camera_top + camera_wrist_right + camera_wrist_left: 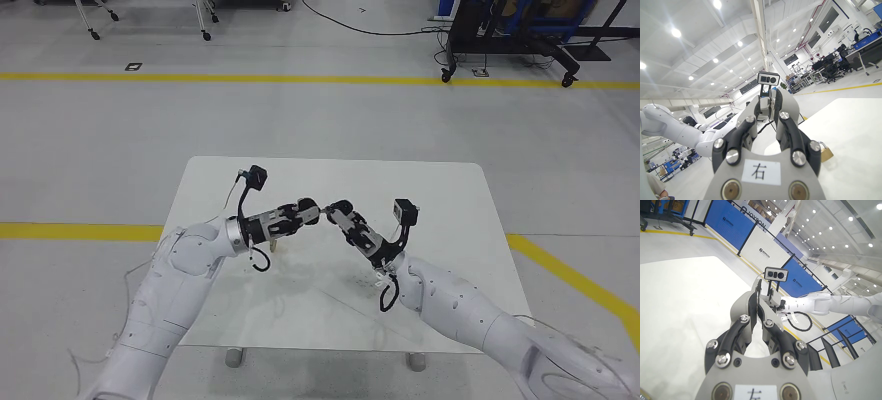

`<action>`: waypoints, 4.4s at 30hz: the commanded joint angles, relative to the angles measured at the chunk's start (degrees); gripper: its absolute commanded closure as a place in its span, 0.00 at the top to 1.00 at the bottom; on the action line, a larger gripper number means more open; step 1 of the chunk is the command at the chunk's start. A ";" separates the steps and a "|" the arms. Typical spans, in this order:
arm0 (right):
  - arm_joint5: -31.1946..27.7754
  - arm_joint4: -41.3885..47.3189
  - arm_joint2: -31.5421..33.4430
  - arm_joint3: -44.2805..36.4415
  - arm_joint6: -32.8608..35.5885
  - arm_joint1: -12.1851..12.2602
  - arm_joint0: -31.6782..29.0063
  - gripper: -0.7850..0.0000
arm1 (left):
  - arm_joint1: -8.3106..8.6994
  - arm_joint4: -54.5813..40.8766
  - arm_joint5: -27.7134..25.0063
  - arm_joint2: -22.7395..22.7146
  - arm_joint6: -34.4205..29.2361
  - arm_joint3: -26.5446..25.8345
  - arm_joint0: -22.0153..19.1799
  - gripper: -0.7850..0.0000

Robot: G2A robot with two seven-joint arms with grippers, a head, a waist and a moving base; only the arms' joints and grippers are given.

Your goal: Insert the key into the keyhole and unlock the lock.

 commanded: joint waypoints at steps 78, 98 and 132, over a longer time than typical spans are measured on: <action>0.01 33.82 28.93 -10.98 64.65 10.49 -14.59 0.00 | 6.54 37.53 24.55 -2.34 -0.38 -15.92 5.86 1.00; 0.01 33.82 28.93 -10.98 64.65 10.49 -14.59 0.00 | 3.65 47.96 41.35 10.01 -8.65 -5.20 -2.07 0.59; 0.01 33.82 28.93 -10.98 64.65 10.49 -14.59 0.00 | 2.93 23.78 28.74 -0.47 6.65 -5.63 1.29 0.00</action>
